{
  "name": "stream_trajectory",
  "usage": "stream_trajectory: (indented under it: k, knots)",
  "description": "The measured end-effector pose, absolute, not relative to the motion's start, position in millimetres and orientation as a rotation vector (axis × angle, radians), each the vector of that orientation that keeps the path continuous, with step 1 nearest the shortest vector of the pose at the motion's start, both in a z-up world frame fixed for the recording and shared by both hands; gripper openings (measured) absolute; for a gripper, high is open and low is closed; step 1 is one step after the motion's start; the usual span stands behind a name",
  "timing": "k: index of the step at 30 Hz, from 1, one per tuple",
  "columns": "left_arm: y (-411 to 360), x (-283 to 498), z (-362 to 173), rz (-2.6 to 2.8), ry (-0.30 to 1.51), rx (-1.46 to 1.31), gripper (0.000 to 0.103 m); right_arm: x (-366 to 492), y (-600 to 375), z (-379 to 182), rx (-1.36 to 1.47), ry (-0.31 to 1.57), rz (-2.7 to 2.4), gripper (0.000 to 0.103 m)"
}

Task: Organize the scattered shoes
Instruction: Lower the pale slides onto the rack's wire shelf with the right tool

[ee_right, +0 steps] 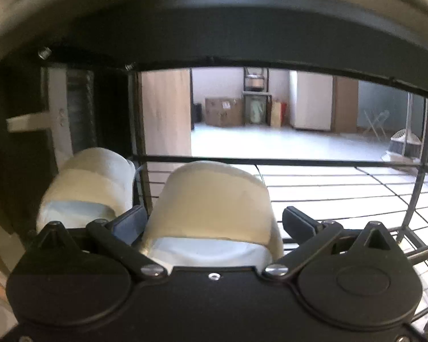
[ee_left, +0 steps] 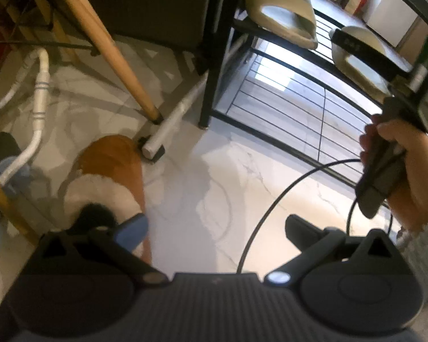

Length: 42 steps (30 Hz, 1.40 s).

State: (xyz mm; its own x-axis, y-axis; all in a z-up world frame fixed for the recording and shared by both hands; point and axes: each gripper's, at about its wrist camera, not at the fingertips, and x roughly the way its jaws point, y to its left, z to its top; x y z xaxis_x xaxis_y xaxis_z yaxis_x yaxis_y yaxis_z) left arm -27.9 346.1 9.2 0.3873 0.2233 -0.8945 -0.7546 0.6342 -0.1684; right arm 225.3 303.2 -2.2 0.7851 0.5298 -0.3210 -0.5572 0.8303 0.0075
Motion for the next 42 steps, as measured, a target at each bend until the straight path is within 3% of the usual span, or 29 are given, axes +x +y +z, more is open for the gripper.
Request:
stream_trajectory:
  k: [8,14,22,30,35,42]
  knots:
    - [347.3,-30.1,5.9,0.671,0.993,-0.656,0.102,229.1,310.0,-2.5,-0.104,0.338,0.592,0.101]
    - [345.6,-30.1,8.0,0.665,0.983,-0.656,0.102,200.7,294.3,-3.4,-0.110,0.088,0.638,0.100]
    - [348.0,-31.3,5.2,0.661,0.995,-0.683,0.102,255.0,326.1,-10.7,-0.035,0.307,0.568,0.100]
    - [347.3,-31.7,6.8,0.645,0.990,-0.693,0.102,252.8,318.0,-11.2,-0.053,0.271,0.644,0.103]
    - [347.7,-32.4,7.2,0.653,0.983,-0.696,0.102,218.3,291.2,7.4,0.023,0.117,0.767,0.103]
    - [346.3,-31.0,9.5,0.656,0.977,-0.683,0.102,203.2,339.9,26.9,-0.015,0.195,1.047,0.103]
